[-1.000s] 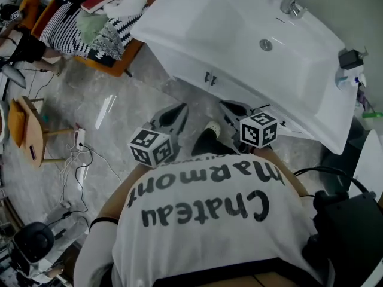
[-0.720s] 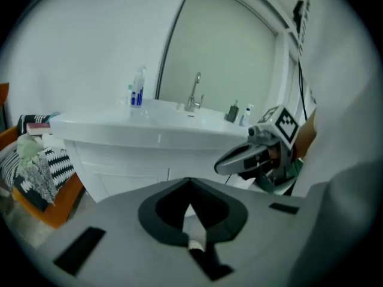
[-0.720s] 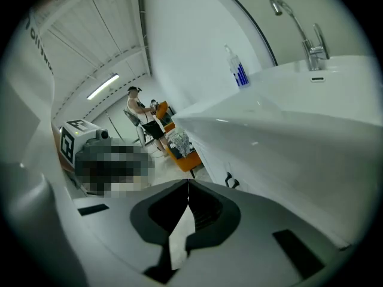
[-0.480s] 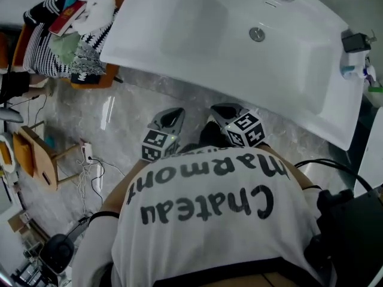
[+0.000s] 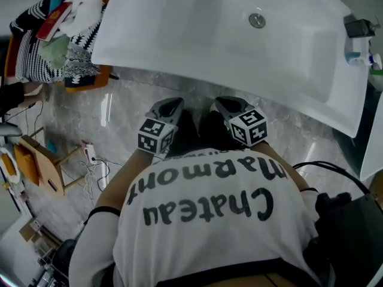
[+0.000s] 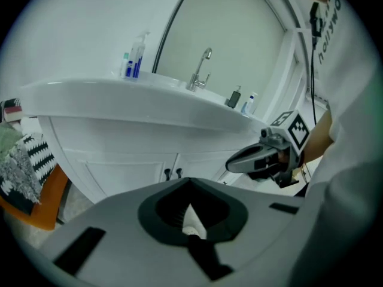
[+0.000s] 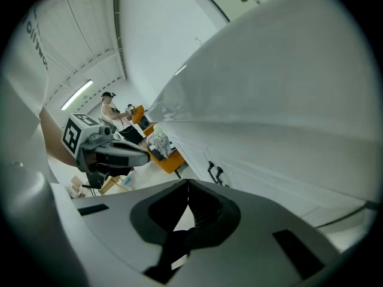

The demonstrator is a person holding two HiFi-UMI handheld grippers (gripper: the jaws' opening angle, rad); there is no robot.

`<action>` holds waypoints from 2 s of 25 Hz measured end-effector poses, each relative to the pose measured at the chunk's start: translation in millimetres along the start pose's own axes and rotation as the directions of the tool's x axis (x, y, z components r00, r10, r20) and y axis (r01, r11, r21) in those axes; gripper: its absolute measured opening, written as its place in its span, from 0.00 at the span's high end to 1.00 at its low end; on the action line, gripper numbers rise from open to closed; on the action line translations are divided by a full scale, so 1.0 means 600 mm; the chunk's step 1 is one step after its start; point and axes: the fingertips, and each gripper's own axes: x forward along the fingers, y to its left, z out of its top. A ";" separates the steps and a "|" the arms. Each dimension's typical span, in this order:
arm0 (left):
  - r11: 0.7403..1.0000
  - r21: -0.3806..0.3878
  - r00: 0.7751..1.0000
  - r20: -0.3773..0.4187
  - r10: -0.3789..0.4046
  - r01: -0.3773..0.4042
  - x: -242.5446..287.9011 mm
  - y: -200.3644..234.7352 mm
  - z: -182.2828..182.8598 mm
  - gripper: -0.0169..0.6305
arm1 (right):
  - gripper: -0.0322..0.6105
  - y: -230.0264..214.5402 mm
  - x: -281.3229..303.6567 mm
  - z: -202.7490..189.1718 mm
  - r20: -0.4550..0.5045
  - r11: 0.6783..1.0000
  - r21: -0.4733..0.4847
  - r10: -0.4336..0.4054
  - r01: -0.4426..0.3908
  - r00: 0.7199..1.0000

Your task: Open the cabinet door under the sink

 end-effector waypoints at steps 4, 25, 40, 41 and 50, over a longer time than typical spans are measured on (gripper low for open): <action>0.998 0.059 0.999 -0.041 -0.017 0.019 0.010 0.034 -0.010 0.96 | 0.94 -0.034 0.007 0.000 0.066 0.992 0.078 -0.100 0.095 0.993; 0.911 0.146 0.916 -0.178 -0.359 0.385 0.108 0.077 -0.097 0.96 | 0.94 -0.068 0.115 -0.040 0.263 0.913 0.345 -0.314 0.215 0.912; 0.951 0.155 0.963 -0.028 -0.268 0.269 0.229 0.100 -0.096 0.74 | 0.75 -0.100 0.195 -0.069 0.228 0.967 0.149 -0.238 0.207 0.944; 0.949 0.167 0.964 -0.021 -0.267 0.266 0.240 0.100 -0.095 0.74 | 0.75 -0.107 0.200 -0.069 0.237 0.968 0.142 -0.237 0.207 0.942; 0.940 0.196 0.959 -0.024 -0.281 0.281 0.292 0.100 -0.075 0.74 | 0.81 -0.123 0.220 -0.033 0.318 0.975 0.080 -0.224 0.209 0.921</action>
